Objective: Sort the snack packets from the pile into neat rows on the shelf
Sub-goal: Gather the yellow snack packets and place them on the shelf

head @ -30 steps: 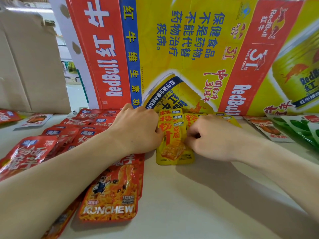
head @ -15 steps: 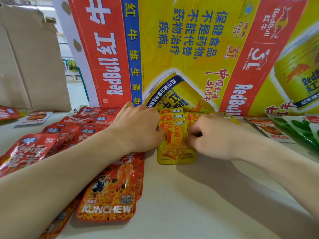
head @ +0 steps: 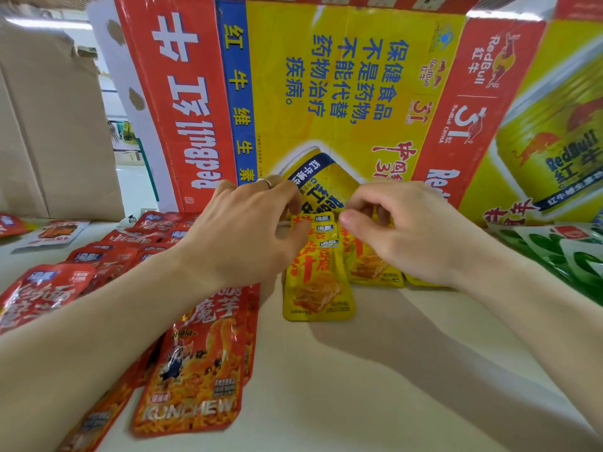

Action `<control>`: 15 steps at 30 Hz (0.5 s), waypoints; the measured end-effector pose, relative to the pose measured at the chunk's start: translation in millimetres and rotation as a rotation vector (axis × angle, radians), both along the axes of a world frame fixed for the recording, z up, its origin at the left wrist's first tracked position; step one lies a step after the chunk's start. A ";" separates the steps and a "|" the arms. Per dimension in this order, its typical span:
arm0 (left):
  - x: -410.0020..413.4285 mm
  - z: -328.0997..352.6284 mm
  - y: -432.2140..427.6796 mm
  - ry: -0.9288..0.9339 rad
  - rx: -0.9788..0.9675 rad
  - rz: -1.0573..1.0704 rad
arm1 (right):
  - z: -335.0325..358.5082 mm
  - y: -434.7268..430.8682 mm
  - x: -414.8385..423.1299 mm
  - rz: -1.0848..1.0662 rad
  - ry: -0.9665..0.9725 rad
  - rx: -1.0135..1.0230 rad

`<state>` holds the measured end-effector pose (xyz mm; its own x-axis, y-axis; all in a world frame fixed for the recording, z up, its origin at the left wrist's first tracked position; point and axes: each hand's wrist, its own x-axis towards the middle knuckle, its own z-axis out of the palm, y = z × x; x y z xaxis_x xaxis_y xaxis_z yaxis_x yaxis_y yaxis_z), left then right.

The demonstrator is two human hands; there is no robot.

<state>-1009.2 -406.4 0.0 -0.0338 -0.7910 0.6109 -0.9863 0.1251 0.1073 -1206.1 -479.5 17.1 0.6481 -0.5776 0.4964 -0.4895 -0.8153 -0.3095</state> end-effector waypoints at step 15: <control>-0.3 12.9 14.7 -0.132 -0.112 0.028 | 6.8 -3.0 -6.4 0.015 -0.121 -0.166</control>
